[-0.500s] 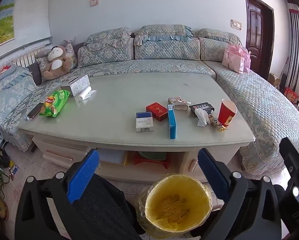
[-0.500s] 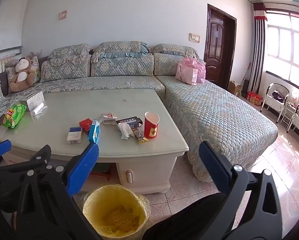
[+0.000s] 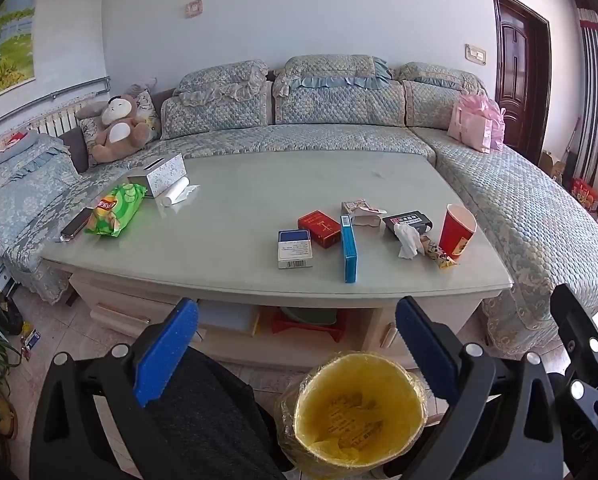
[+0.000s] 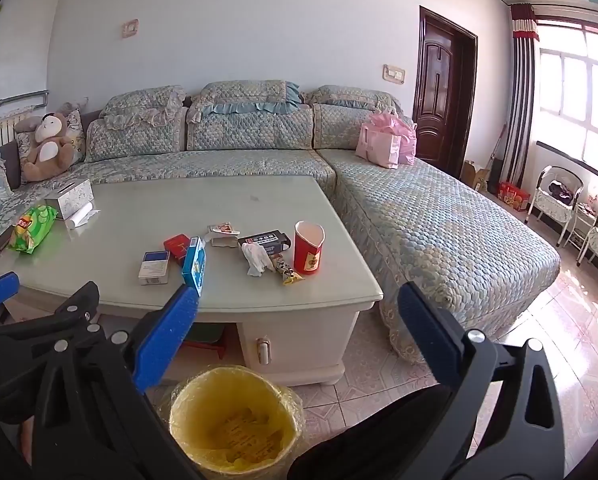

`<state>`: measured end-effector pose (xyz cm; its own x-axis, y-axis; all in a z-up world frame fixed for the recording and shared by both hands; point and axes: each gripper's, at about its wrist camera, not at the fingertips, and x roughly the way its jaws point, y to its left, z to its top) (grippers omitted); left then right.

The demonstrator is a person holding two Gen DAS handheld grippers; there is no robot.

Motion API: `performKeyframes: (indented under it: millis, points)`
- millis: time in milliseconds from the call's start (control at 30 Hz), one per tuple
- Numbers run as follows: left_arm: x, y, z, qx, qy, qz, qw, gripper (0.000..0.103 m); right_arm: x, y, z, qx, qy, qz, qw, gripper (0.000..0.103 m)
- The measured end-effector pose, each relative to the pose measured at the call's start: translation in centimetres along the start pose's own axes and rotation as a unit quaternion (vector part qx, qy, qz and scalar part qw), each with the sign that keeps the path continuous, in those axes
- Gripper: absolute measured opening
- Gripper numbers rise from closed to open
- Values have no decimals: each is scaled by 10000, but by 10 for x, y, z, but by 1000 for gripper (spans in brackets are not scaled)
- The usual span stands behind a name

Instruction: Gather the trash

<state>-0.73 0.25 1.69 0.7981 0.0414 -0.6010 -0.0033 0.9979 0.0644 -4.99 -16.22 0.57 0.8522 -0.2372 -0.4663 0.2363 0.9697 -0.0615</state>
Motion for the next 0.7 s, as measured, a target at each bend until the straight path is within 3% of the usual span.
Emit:
performKeyframes:
  millis: [700]
  points:
    - [-4,0,-7,5,-72,10,10000,97,-14,-3,4,30,-66,89,9999,98]
